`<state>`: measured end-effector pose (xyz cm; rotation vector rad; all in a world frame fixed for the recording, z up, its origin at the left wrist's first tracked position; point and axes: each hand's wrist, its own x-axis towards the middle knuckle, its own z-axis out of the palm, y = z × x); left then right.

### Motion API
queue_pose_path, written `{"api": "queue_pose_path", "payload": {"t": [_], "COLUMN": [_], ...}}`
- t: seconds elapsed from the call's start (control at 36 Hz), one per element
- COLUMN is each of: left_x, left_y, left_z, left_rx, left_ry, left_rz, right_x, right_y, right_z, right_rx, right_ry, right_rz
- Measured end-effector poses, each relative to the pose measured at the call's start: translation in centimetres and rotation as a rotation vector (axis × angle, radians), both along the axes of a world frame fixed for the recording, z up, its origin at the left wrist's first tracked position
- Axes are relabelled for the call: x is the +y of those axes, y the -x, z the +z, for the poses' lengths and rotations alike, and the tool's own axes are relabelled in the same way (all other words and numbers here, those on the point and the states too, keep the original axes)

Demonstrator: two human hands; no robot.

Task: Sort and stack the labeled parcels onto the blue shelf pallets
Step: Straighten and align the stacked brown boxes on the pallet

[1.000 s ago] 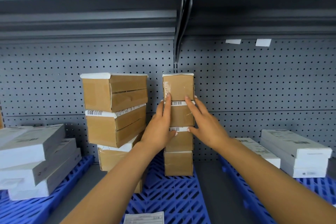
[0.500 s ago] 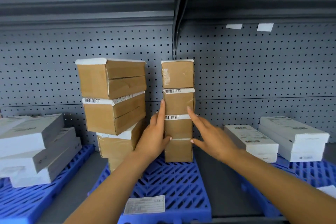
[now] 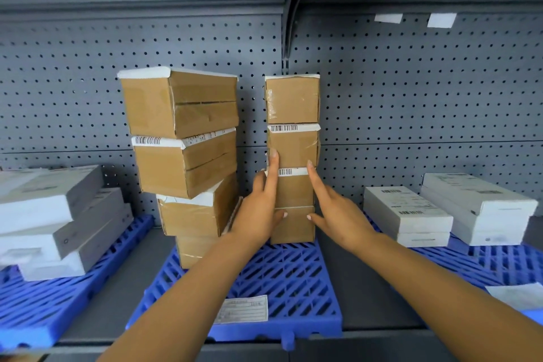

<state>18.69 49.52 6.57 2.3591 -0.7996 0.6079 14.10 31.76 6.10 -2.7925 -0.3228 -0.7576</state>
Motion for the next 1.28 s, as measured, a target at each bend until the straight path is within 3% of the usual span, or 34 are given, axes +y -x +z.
{"api": "queue_pose_path", "payload": {"t": [0.28, 0.53, 0.92, 1.28], "left_x": [0.2, 0.8, -0.6, -2.3], "left_y": [0.2, 2.9, 4.7, 3.4], "left_z": [-0.3, 0.6, 2.1, 1.7], "left_rx": [-0.029, -0.263, -0.085, -0.104], "left_ry": [-0.031, -0.214, -0.249, -0.178], "left_rz": [0.034, 0.188, 0.310, 0.360], "right_x": [-0.3, -2.8, -2.6, -2.2], "right_y": [0.5, 3.8, 2.7, -0.6], "right_z": [-0.2, 1.5, 4.6, 4.7], "right_rx": [-0.008, -0.116, -0.071, -0.070], "right_ry": [0.044, 0.082, 0.083, 0.113], "right_rz": [-0.021, 0.055, 0.175, 0.170]}}
